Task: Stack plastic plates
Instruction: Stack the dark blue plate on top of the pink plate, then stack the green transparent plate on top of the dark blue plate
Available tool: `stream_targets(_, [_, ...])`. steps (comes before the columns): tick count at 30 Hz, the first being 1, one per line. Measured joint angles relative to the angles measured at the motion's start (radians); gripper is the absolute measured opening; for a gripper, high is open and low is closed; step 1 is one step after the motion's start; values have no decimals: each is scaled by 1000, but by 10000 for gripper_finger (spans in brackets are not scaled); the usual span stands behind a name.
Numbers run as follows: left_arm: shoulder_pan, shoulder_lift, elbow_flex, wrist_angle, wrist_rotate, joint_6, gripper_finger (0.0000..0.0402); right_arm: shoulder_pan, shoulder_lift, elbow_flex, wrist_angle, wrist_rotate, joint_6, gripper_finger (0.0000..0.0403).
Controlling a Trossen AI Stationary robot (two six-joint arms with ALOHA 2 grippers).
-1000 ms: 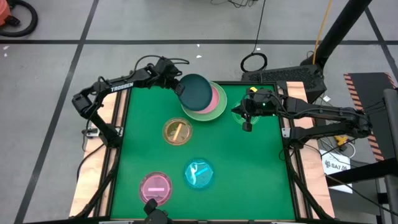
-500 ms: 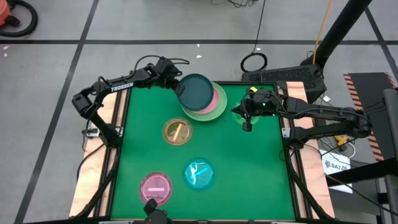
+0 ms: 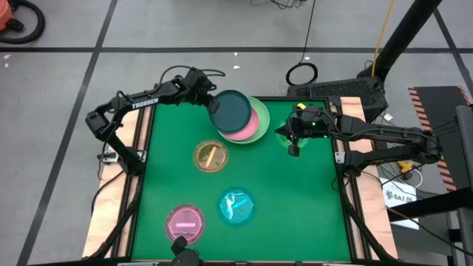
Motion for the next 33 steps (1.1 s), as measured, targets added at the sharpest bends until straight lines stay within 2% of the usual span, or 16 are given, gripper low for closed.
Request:
stream_targets(6, [0, 0, 0, 4, 43, 2, 58, 0, 0, 0, 0, 0, 0, 11])
stream_targets(14, [0, 0, 0, 6, 56, 13, 115, 0, 0, 0, 0, 0, 0, 11])
stream_targets(22, [-31, -4, 1, 14, 59, 165, 126, 0, 0, 0, 0, 0, 32, 11])
stream_targets(28, [-122, -9, 0, 84, 104, 240, 126, 0, 24, -6, 6, 0, 198, 11])
stream_targets(33, [-219, -85, -78, 271, 173, 247, 124, 17, 77, -69, -7, 29, 396, 11])
